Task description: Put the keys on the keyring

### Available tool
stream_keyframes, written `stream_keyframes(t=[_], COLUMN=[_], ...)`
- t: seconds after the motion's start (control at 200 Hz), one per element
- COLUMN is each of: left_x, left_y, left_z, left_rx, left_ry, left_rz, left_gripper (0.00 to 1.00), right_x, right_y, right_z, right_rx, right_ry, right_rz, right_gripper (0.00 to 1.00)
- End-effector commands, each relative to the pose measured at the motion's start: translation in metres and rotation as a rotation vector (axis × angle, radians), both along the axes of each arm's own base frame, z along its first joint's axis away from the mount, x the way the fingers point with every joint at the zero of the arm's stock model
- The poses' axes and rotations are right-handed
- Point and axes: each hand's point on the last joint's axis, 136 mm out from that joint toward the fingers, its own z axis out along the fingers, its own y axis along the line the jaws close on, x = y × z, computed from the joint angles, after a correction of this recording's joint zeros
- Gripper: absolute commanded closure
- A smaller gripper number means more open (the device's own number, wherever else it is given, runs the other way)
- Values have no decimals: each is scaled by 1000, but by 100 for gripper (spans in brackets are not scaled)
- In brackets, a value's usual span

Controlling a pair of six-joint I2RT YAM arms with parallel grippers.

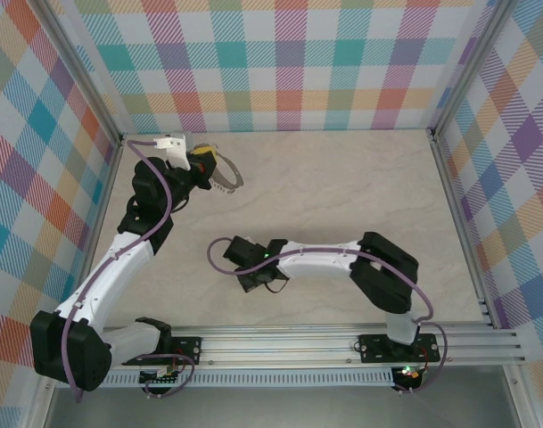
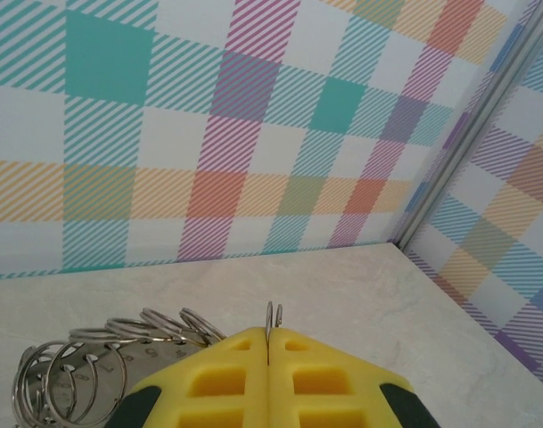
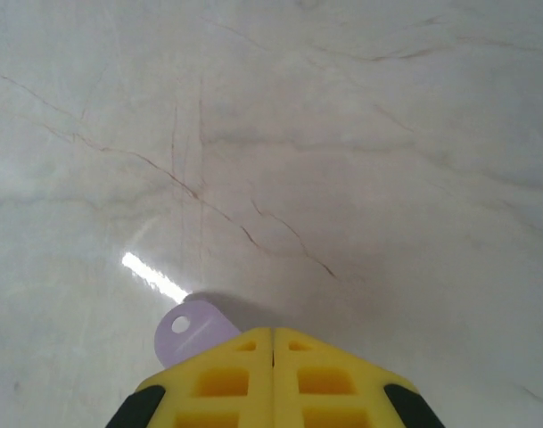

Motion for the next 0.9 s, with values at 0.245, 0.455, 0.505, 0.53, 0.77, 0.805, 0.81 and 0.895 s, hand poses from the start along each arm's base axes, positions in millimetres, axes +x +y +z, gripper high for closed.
stream_keyframes(t=[0.245, 0.455, 0.505, 0.53, 0.77, 0.805, 0.81, 0.895], left_x=[-23, -34, -38, -40, -67, -71, -72, -83], left_y=[-14, -40, -49, -54, -95, -100, -100, -113], left_z=[37, 34, 31, 29, 21, 20, 20, 18], left_rx=[-56, -57, -41, -30, 77, 85, 86, 104], left_ry=[-60, -43, -41, -43, -103, -109, -111, -130], left_rz=[-128, -248, -284, -303, -451, -471, -474, -526], left_gripper=[100, 100, 100, 100, 100, 100, 100, 100], right_x=[37, 41, 42, 42, 46, 45, 45, 46], right_y=[-68, -96, -101, -105, -134, -137, -137, -145], right_z=[130, 186, 197, 204, 252, 257, 258, 271], right_rx=[415, 602, 639, 658, 803, 821, 823, 863], right_ry=[-151, -242, -248, -257, -306, -314, -316, -334], right_rz=[-53, -9, 4, 7, 16, 22, 22, 19], right_gripper=[100, 100, 100, 100, 100, 100, 100, 100])
